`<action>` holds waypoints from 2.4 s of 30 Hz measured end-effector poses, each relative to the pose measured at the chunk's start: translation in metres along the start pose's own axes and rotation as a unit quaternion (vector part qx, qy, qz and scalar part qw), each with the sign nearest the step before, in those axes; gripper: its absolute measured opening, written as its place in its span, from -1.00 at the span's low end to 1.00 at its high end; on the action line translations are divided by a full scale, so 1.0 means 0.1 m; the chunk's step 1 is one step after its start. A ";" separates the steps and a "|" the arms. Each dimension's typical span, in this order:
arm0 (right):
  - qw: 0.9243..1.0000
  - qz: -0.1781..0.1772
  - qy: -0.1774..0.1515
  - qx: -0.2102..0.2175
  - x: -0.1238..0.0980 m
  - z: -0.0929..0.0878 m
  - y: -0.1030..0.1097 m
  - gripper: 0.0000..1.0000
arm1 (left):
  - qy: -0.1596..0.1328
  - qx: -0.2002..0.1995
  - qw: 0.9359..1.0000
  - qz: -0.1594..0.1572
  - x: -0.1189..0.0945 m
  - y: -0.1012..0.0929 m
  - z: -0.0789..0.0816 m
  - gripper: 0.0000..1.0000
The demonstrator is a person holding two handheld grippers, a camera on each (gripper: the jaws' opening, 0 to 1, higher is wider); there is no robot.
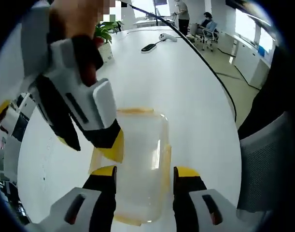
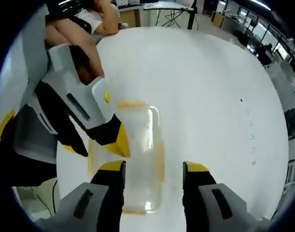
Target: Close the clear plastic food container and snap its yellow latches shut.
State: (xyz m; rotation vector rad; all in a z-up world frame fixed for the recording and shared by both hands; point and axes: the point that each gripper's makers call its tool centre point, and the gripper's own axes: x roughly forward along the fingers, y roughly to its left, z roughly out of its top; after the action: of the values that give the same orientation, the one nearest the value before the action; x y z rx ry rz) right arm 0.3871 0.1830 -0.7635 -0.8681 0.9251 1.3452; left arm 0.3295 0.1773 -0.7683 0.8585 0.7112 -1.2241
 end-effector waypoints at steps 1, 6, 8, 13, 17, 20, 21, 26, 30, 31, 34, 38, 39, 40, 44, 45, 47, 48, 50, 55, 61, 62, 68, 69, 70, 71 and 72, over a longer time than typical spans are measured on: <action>1.000 -0.010 -0.008 0.000 -0.03 -0.01 -0.01 -0.01 | -0.003 -0.006 1.000 -0.004 -0.02 -0.01 -0.01 -0.02; 0.999 -0.018 -0.034 0.007 -0.11 -0.03 0.04 0.29 | 0.001 -0.013 1.000 -0.013 -0.07 0.00 -0.07 0.21; 0.999 -0.017 -0.038 0.008 -0.12 -0.06 0.07 0.36 | 0.004 -0.012 1.000 -0.010 -0.09 0.03 -0.11 0.29; 0.999 -0.026 -0.026 -0.007 -0.13 -0.17 0.15 0.55 | 0.018 -0.041 0.999 0.006 -0.11 0.12 -0.19 0.66; 0.999 -0.036 -0.010 -0.019 -0.13 -0.27 0.19 0.64 | 0.027 -0.027 0.999 0.000 -0.09 0.15 -0.24 0.69; 0.999 -0.043 -0.004 -0.033 -0.13 -0.32 0.22 0.68 | 0.035 -0.026 0.999 -0.005 -0.05 0.19 -0.29 0.73; 0.998 -0.040 0.002 -0.039 -0.10 -0.36 0.26 0.72 | 0.041 -0.027 0.999 -0.005 -0.04 0.21 -0.31 0.74; 0.997 -0.030 0.037 -0.067 0.00 -0.51 0.42 0.85 | 0.064 -0.026 0.997 -0.025 0.01 0.24 -0.44 0.82; 0.995 -0.030 0.050 -0.081 0.10 -0.57 0.48 0.84 | 0.080 -0.011 0.996 -0.036 0.07 0.21 -0.52 0.82; 0.995 -0.029 0.051 -0.081 0.12 -0.58 0.49 0.82 | 0.081 -0.009 0.996 -0.035 0.09 0.21 -0.52 0.82; 0.996 -0.030 0.041 -0.079 0.14 -0.55 0.50 0.68 | 0.084 0.006 0.996 -0.038 0.12 0.21 -0.53 0.78; 0.995 -0.028 0.053 -0.085 0.17 -0.58 0.52 0.69 | 0.090 0.011 0.995 -0.049 0.19 0.14 -0.56 0.79; 0.994 -0.030 0.057 -0.089 0.17 -0.59 0.51 0.66 | 0.096 0.024 0.994 -0.047 0.20 0.15 -0.57 0.78; 0.994 -0.030 0.058 -0.090 0.16 -0.60 0.51 0.59 | 0.099 0.031 0.994 -0.045 0.20 0.16 -0.58 0.74; 0.994 -0.034 0.056 -0.086 0.17 -0.61 0.46 0.50 | 0.104 0.027 0.993 -0.040 0.24 0.19 -0.57 0.67; 0.994 -0.034 0.055 -0.085 0.17 -0.61 0.47 0.50 | 0.106 0.026 0.993 -0.040 0.25 0.19 -0.58 0.68; 0.994 -0.036 0.055 -0.084 0.17 -0.61 0.46 0.49 | 0.107 0.024 0.993 -0.039 0.26 0.18 -0.59 0.70; 0.994 -0.036 0.055 -0.085 0.17 -0.61 0.46 0.49 | 0.108 0.025 0.993 -0.038 0.26 0.18 -0.59 0.69; 0.994 -0.034 0.055 -0.085 0.17 -0.61 0.46 0.48 | 0.109 0.026 0.993 -0.038 0.26 0.18 -0.59 0.69; 0.995 -0.031 0.044 -0.083 0.16 -0.61 0.46 0.47 | 0.108 0.024 0.993 -0.037 0.26 0.19 -0.59 0.68; 0.996 -0.032 0.032 -0.082 0.17 -0.60 0.46 0.46 | 0.111 0.024 0.993 -0.035 0.25 0.19 -0.59 0.68; 0.996 -0.032 0.031 -0.082 0.17 -0.60 0.47 0.46 | 0.111 0.023 0.993 -0.035 0.25 0.19 -0.59 0.68; 0.995 -0.032 0.041 -0.086 0.20 -0.53 0.50 0.47 | 0.120 0.024 0.992 -0.033 0.21 0.17 -0.65 0.68; 0.995 -0.032 0.043 -0.086 0.21 -0.52 0.50 0.47 | 0.122 0.026 0.992 -0.033 0.21 0.17 -0.67 0.68; 0.995 -0.033 0.046 -0.087 0.21 -0.51 0.50 0.47 | 0.124 0.025 0.991 -0.033 0.20 0.17 -0.68 0.68; 0.995 -0.033 0.047 -0.087 0.22 -0.51 0.50 0.47 | 0.125 0.025 0.991 -0.033 0.20 0.17 -0.69 0.68; 0.995 -0.033 0.048 -0.087 0.23 -0.50 0.50 0.47 | 0.125 0.026 0.991 -0.033 0.19 0.17 -0.70 0.68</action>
State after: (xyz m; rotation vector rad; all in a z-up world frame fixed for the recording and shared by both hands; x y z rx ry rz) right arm 0.3352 0.1485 -0.8038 -1.0956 0.8536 1.3500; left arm 0.3496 0.2300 -0.8171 1.0506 0.9192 -1.2090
